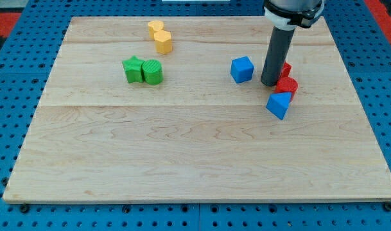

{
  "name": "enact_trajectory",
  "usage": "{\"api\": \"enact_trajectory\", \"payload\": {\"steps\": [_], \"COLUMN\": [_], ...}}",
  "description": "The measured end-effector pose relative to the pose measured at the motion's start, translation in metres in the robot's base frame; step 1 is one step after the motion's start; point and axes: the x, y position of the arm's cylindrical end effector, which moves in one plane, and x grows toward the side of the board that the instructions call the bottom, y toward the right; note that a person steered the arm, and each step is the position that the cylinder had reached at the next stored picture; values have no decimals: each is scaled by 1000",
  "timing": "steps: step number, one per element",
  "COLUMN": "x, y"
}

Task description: Place the red star and red circle at the right side of the blue cube

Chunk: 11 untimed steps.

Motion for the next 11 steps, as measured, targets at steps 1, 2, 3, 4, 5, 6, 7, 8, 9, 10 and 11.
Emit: {"api": "enact_trajectory", "payload": {"steps": [1, 2, 3, 4, 5, 6, 7, 8, 9, 10, 11], "x": [39, 46, 52, 72, 73, 73, 62, 40, 24, 21, 22], "y": [-11, -11, -6, 23, 28, 31, 32, 31, 31, 31, 47]}}
